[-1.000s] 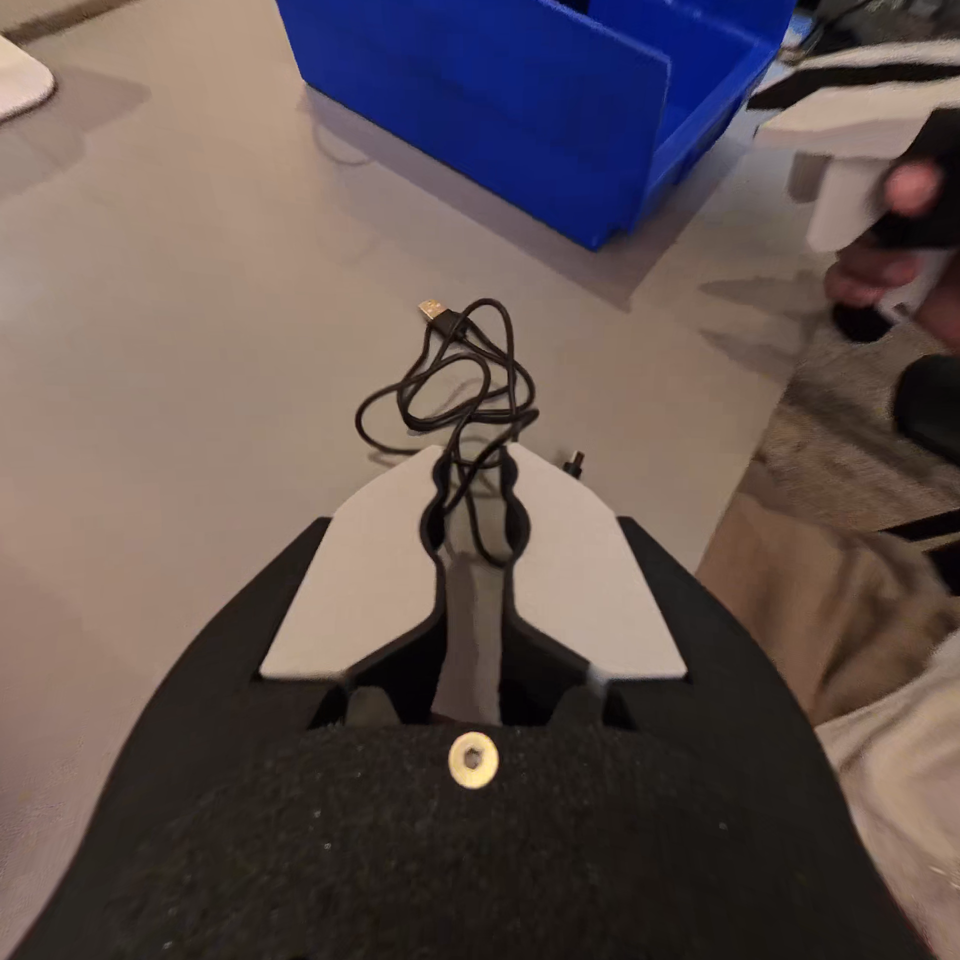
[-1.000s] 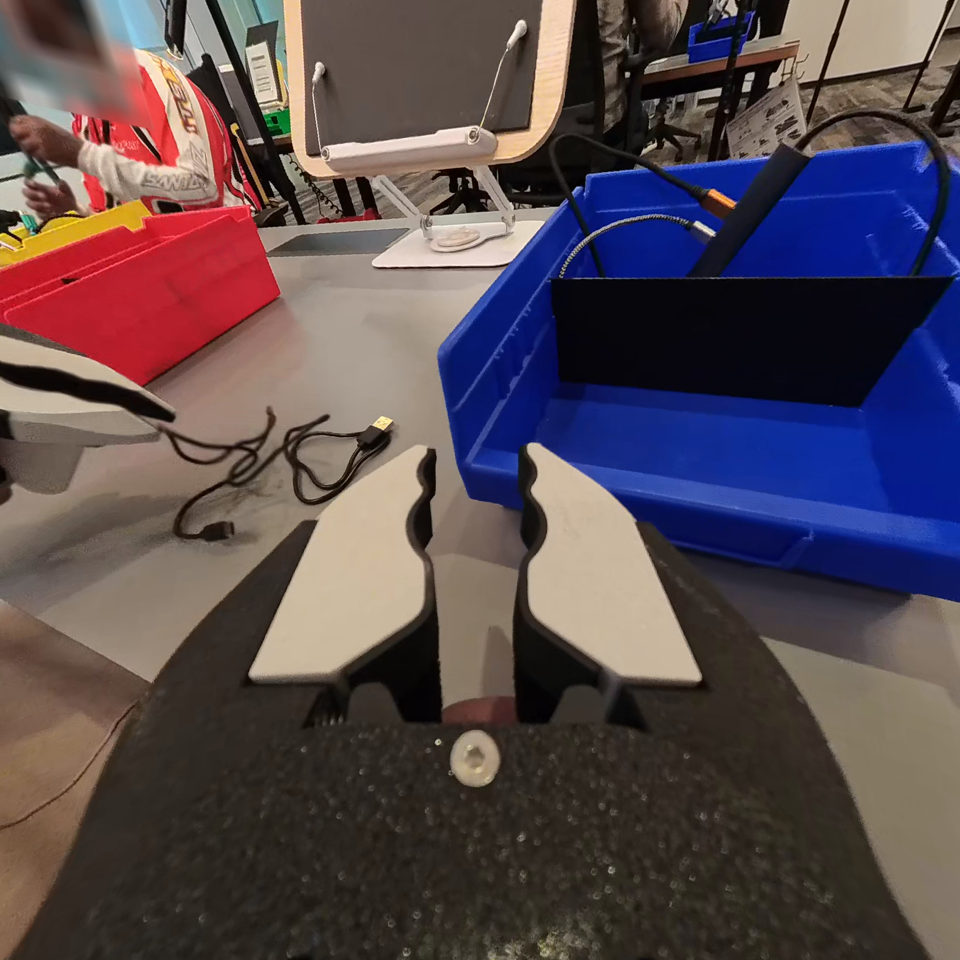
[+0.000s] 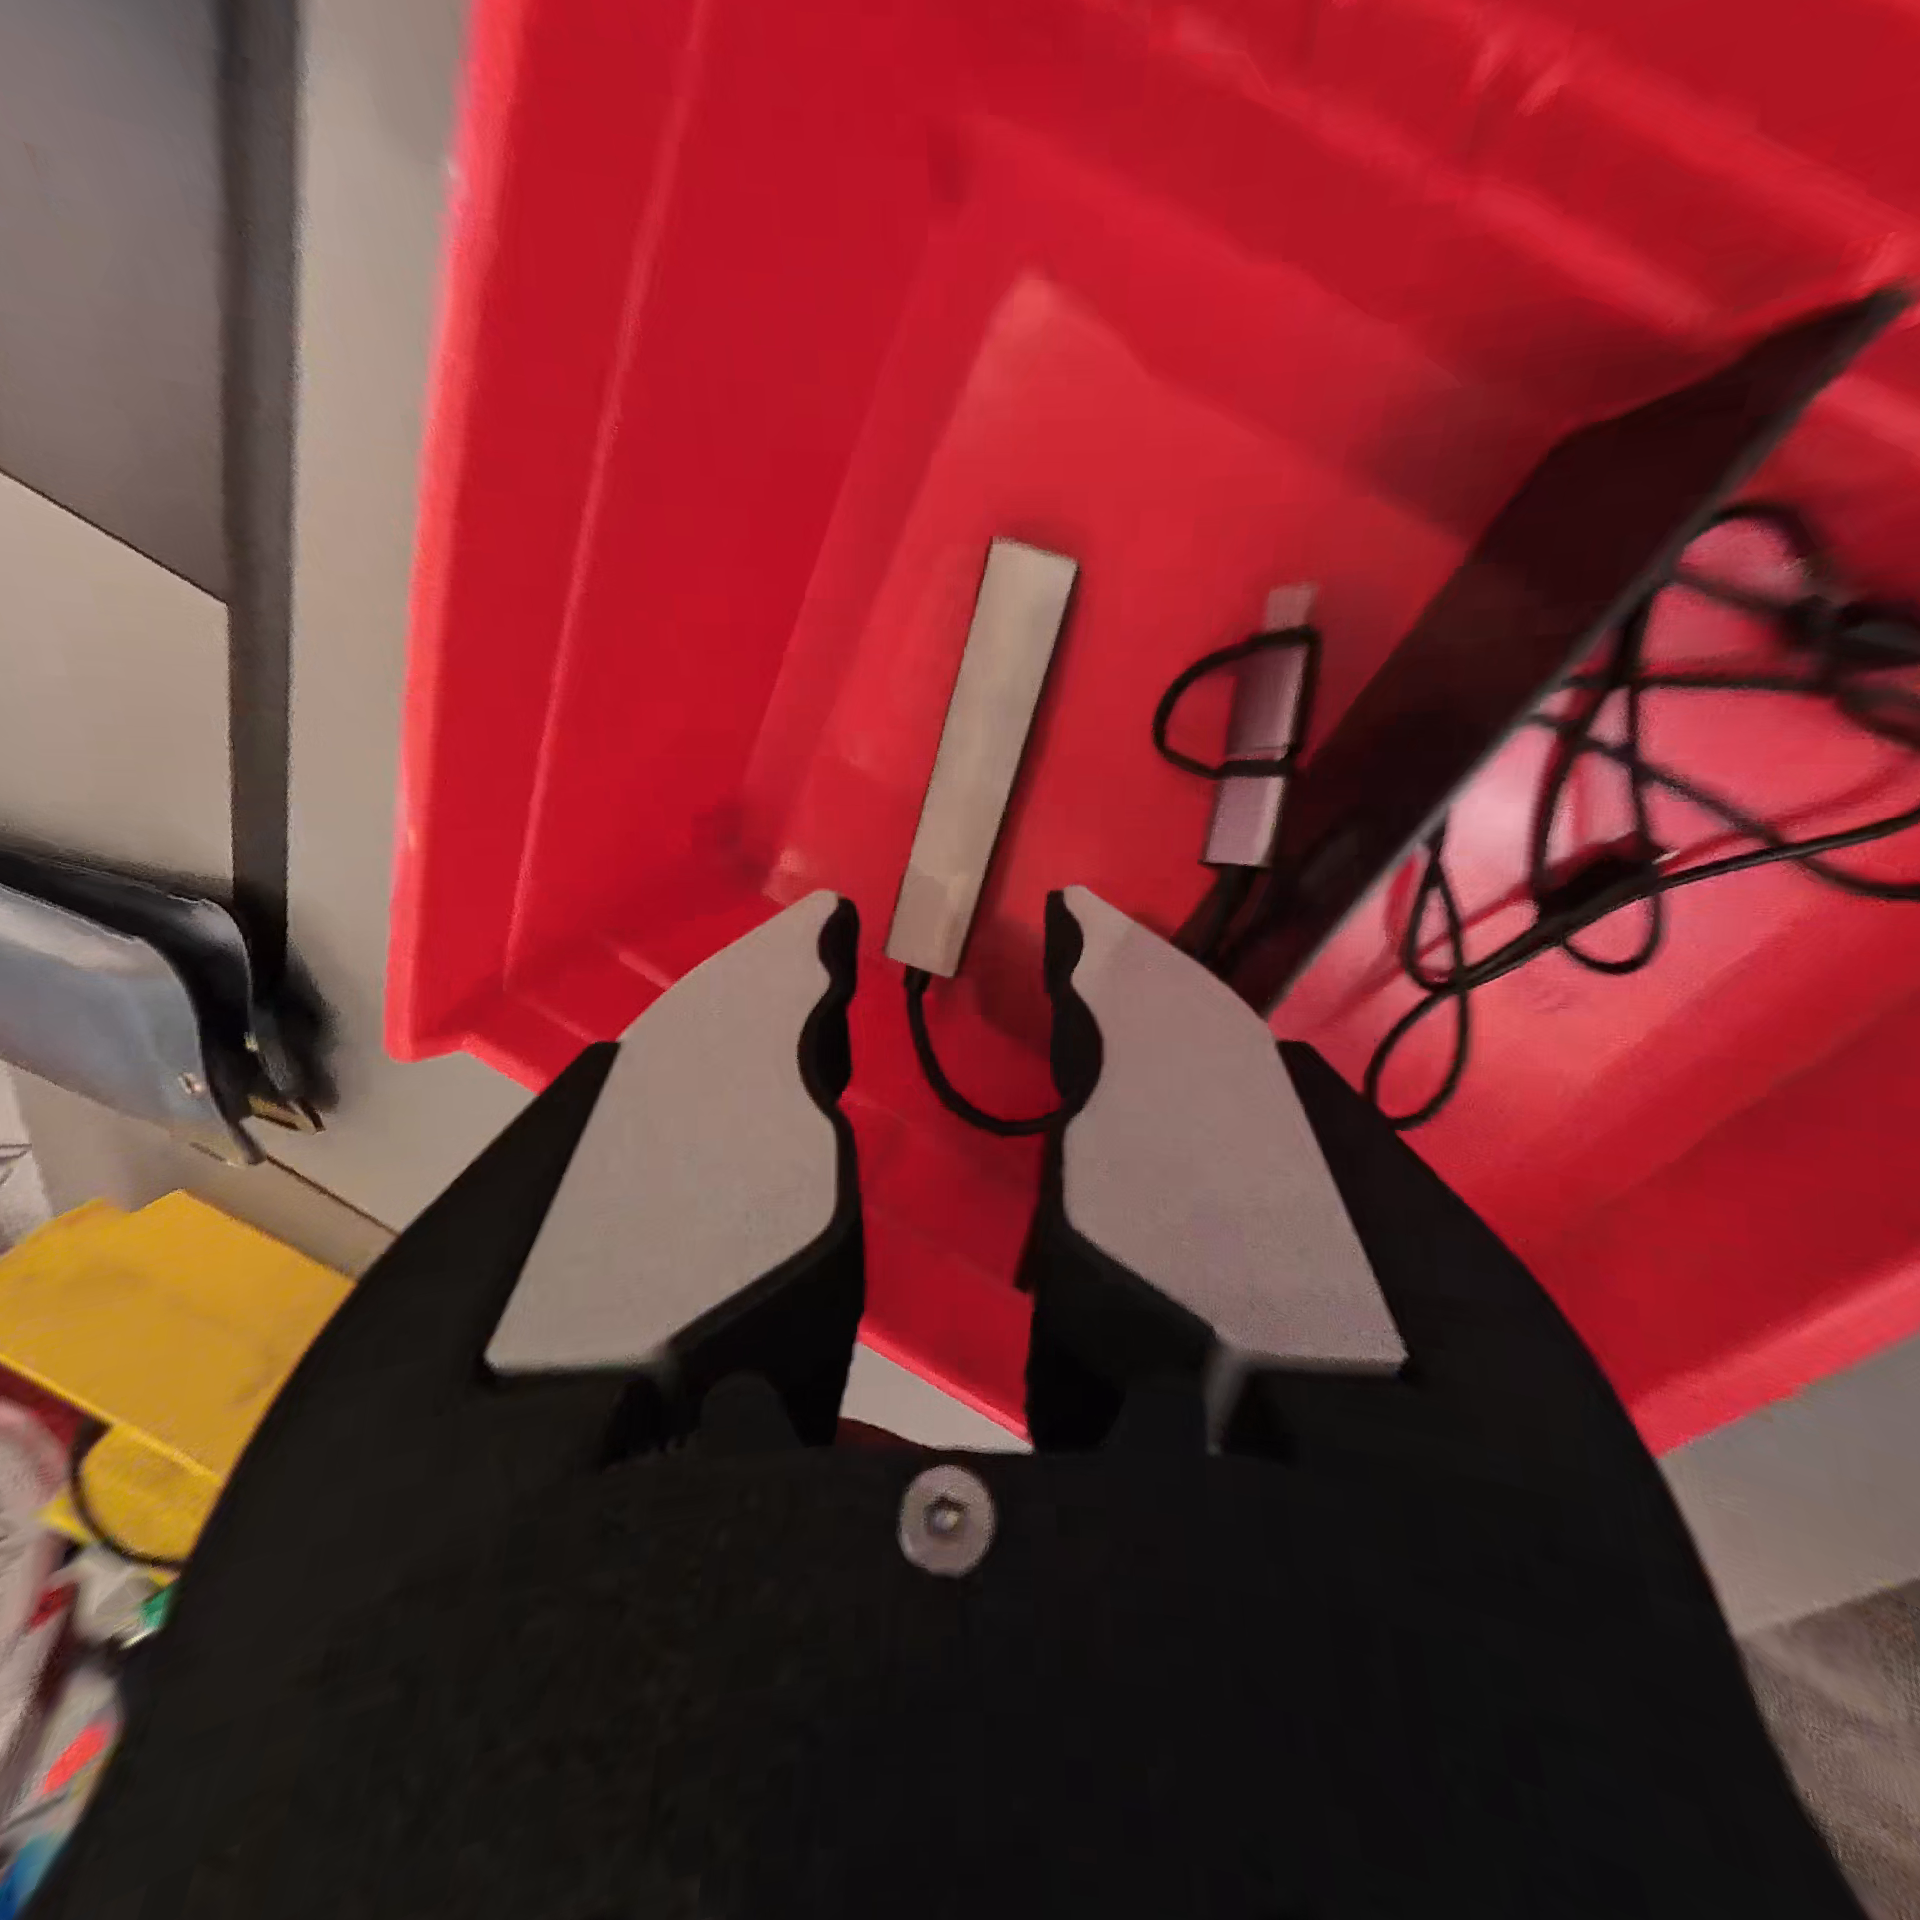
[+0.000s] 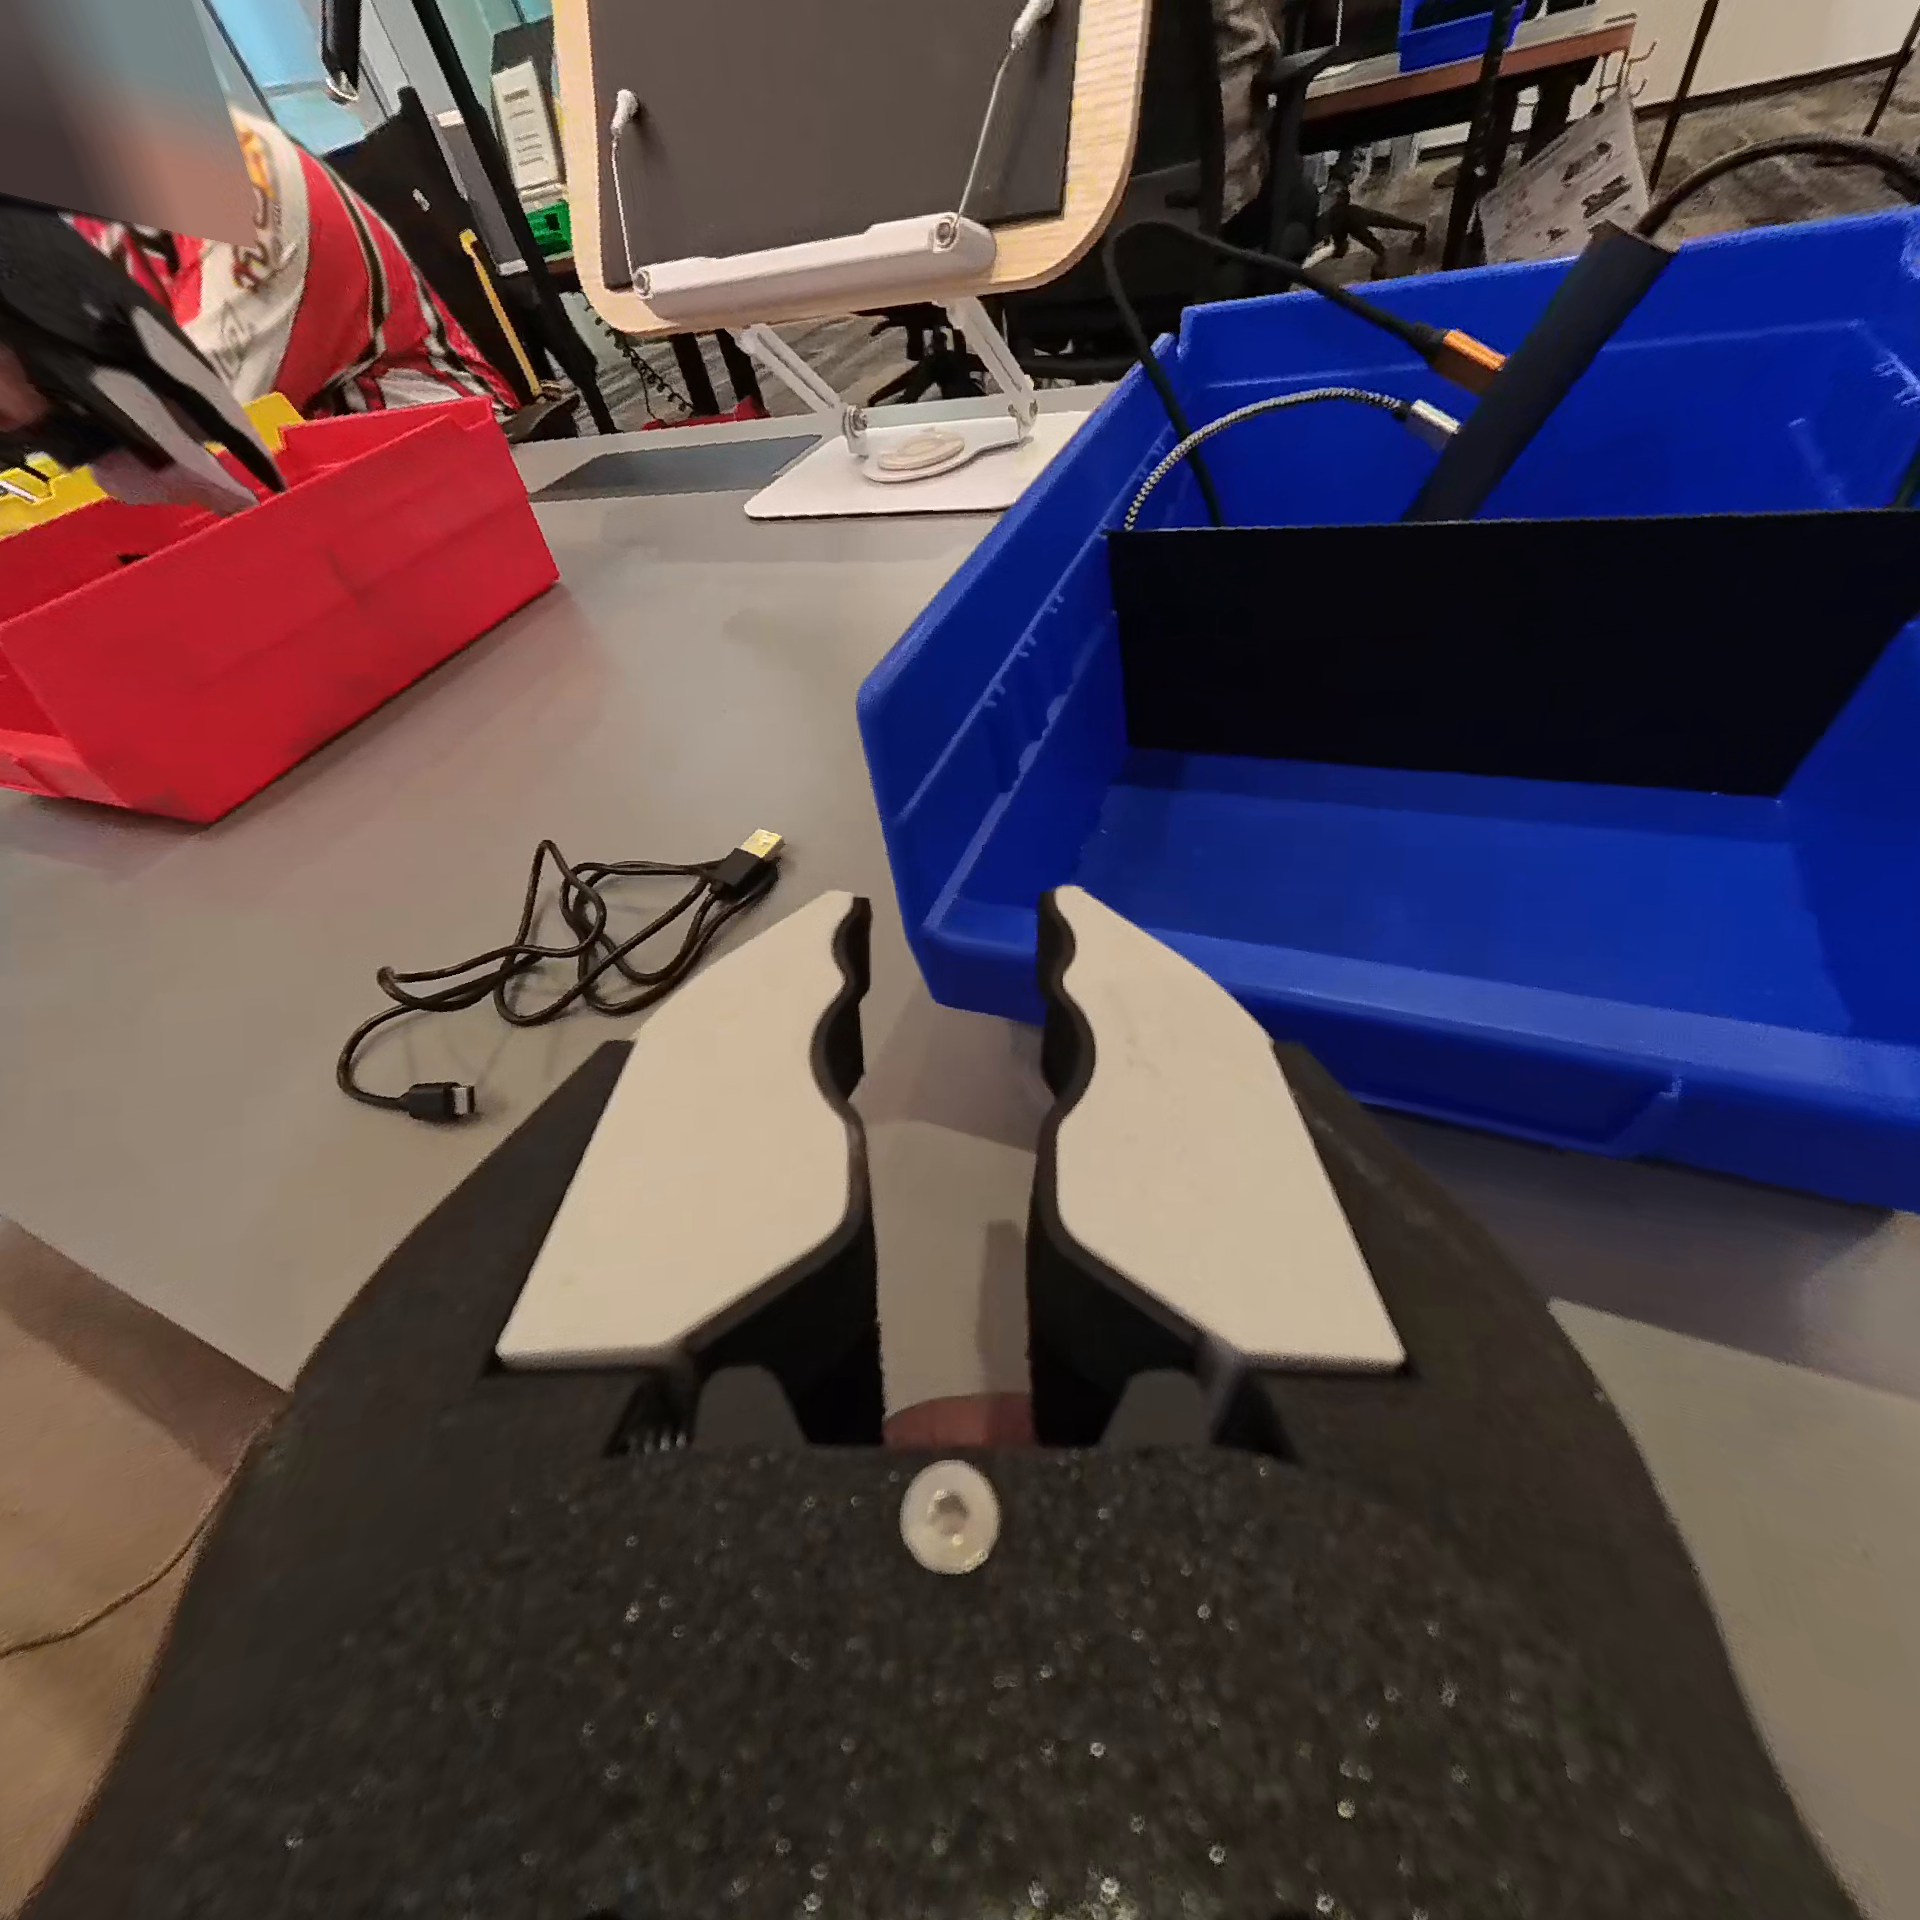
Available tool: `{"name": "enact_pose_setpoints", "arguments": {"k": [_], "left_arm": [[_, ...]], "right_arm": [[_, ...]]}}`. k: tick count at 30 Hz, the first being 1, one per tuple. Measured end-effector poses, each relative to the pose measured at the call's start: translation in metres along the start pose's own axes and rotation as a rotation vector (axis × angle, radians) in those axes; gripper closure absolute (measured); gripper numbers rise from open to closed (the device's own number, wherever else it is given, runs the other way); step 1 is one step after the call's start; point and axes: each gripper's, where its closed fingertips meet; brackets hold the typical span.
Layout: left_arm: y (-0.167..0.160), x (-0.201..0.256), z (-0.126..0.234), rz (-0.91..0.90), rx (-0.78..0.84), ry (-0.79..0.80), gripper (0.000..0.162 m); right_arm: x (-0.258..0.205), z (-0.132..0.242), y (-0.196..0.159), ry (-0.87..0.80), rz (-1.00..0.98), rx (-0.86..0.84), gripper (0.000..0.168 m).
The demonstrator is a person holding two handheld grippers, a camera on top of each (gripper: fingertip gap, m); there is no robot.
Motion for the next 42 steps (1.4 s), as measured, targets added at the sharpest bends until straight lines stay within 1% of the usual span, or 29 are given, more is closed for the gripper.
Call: {"name": "enact_pose_setpoints", "arguments": {"k": [4, 8, 16, 18, 19, 20, 22, 25, 28, 31, 35, 37, 39, 42], "left_arm": [[-0.007, 0.008, -0.031, -0.09, -0.164, -0.041, 0.127], [-0.007, 0.005, -0.046, -0.123, -0.23, -0.025, 0.126], [-0.006, -0.004, -0.064, -0.129, -0.289, -0.002, 0.127], [-0.005, -0.001, -0.068, -0.133, -0.287, -0.026, 0.133], [-0.004, 0.0, -0.069, -0.132, -0.287, -0.037, 0.138], [-0.004, -0.001, -0.07, -0.132, -0.285, -0.036, 0.139], [-0.004, -0.005, -0.069, -0.129, -0.279, -0.01, 0.139], [-0.003, -0.014, -0.06, -0.136, -0.237, 0.069, 0.139], [0.003, -0.022, -0.039, -0.111, -0.137, 0.141, 0.139], [0.007, -0.03, -0.001, -0.057, 0.006, 0.228, 0.139], [0.012, -0.035, 0.077, 0.074, 0.292, 0.345, 0.139], [0.008, -0.032, 0.118, 0.145, 0.445, 0.397, 0.14], [0.002, -0.024, 0.156, 0.205, 0.587, 0.45, 0.14], [-0.003, -0.001, 0.205, 0.256, 0.812, 0.467, 0.139]], "right_arm": [[0.0, 0.002, -0.001, -0.007, 0.041, -0.004, 0.138], [-0.004, 0.002, -0.002, 0.018, 0.042, -0.003, 0.138], [-0.012, -0.002, -0.004, 0.053, 0.056, -0.023, 0.138], [-0.014, -0.003, -0.005, 0.056, 0.063, -0.029, 0.138], [-0.014, -0.003, -0.005, 0.055, 0.067, -0.03, 0.138], [-0.014, -0.003, -0.005, 0.055, 0.069, -0.029, 0.138], [-0.015, -0.002, -0.005, 0.053, 0.073, -0.027, 0.138], [-0.016, -0.002, -0.004, 0.052, 0.078, -0.024, 0.139], [-0.019, -0.001, -0.004, 0.055, 0.088, -0.021, 0.139], [-0.025, -0.001, -0.003, 0.066, 0.105, -0.012, 0.139], [-0.036, 0.0, -0.003, 0.084, 0.123, -0.006, 0.138], [-0.042, 0.001, -0.001, 0.096, 0.125, 0.003, 0.138], [-0.048, 0.001, 0.002, 0.114, 0.127, 0.015, 0.138], [-0.062, 0.0, 0.007, 0.158, 0.134, 0.036, 0.139]]}}
Point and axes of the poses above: each gripper's, where its closed fingertips meet, z back along the fingers, y out of its top, x = y × z across the jaws, and after that the axes turned 11 degrees about -x, right-handed
